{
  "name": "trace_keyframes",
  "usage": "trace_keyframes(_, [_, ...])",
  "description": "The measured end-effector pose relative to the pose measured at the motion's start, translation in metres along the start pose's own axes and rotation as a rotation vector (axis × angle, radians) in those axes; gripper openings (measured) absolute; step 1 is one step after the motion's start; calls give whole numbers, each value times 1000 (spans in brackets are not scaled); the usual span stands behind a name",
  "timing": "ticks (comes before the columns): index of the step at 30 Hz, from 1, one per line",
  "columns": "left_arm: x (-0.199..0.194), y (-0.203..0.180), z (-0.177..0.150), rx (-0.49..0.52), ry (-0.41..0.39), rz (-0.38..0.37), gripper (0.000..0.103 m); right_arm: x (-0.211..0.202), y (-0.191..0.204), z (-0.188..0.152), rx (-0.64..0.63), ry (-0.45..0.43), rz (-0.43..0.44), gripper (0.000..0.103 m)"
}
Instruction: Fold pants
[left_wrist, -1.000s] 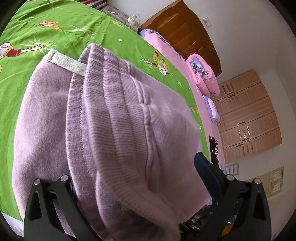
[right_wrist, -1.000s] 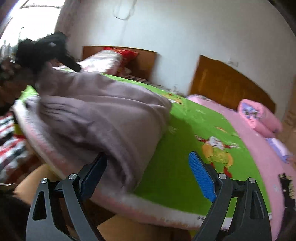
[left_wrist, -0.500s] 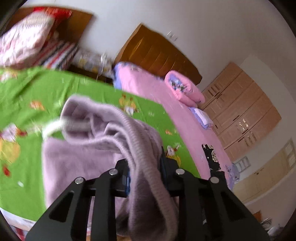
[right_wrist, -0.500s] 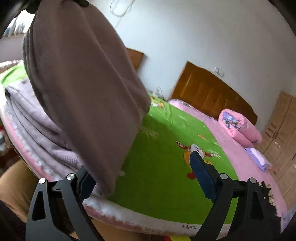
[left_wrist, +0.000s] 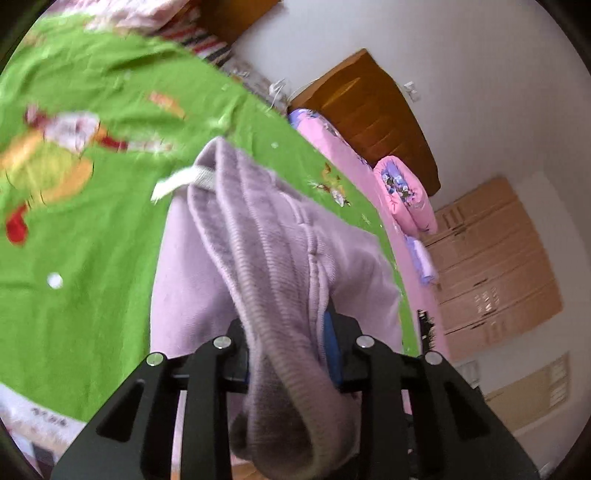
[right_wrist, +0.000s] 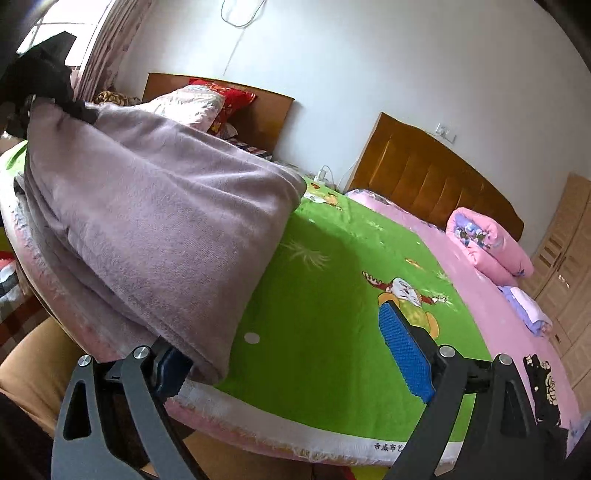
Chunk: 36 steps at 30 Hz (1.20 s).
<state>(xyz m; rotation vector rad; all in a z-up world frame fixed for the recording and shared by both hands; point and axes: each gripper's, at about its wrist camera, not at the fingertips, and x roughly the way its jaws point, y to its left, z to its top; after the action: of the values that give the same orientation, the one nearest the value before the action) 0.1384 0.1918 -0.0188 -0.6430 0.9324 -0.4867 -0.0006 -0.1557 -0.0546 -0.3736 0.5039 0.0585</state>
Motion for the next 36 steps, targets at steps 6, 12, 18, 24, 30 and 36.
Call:
trace_keyframes(6, [14, 24, -21, -33, -3, 2, 54, 11, -9, -7, 61, 50, 93, 89])
trace_keyframes(12, [-59, -19, -29, 100, -316, 382, 93, -21, -31, -12, 51, 2, 337, 89])
trace_keyframes(18, [-42, -128, -67, 490, -316, 331, 102, -50, -50, 21, 197, -139, 612, 89])
trace_keyframes(24, [70, -114, -97, 610, -34, 488, 101, -19, -5, 27, 114, -34, 751, 90])
trace_keyframes(30, [59, -132, -83, 595, 21, 384, 101, -16, 5, 0, 70, 31, 757, 90])
trace_keyframes(36, [99, -210, -16, 601, 186, 135, 101, -19, -3, 12, 98, -46, 719, 90])
